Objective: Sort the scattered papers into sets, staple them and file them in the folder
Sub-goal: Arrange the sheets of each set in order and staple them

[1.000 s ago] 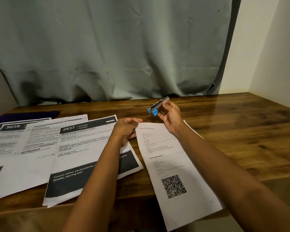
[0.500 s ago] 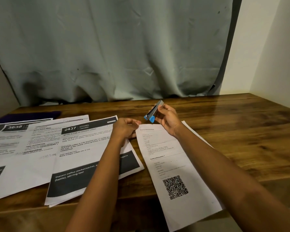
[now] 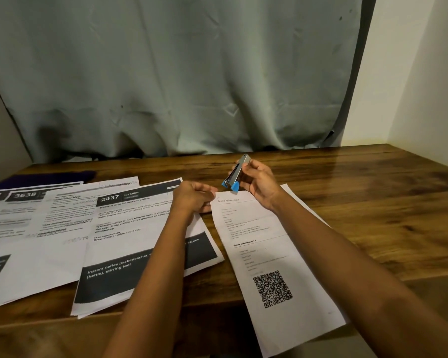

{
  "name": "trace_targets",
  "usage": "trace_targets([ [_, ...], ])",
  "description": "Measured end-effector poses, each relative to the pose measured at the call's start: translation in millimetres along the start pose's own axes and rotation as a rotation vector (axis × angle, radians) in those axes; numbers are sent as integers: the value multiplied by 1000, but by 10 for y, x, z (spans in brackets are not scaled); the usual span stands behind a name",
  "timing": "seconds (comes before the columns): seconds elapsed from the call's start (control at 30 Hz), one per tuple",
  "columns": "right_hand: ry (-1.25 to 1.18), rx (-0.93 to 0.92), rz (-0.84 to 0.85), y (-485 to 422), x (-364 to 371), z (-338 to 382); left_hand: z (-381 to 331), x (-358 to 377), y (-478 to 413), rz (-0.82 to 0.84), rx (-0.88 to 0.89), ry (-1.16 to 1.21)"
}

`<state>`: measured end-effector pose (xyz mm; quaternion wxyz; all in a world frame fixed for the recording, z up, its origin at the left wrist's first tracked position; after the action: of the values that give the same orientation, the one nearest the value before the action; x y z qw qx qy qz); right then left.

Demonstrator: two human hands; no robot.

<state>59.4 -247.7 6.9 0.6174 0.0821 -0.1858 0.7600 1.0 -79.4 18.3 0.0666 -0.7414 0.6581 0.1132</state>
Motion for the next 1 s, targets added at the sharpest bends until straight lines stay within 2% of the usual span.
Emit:
trace_targets([
  [0.57,304,23,150,30,102,-41,14,2,-10,-79,102,-130],
  [1.0,327,90,101,43,182,-55,-8,-10,-7,-69,156,-163],
])
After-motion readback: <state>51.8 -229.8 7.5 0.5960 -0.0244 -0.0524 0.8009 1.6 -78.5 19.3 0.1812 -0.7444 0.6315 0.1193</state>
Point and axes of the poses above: each hand's wrist, its own y-axis away from the middle knuckle, its own x-axis out of the palm, z = x × y, the point moved 1 cm from there along -y, towards the middle knuckle, and after that the axes turned 2 degrees about z, right-handed, at the moved point
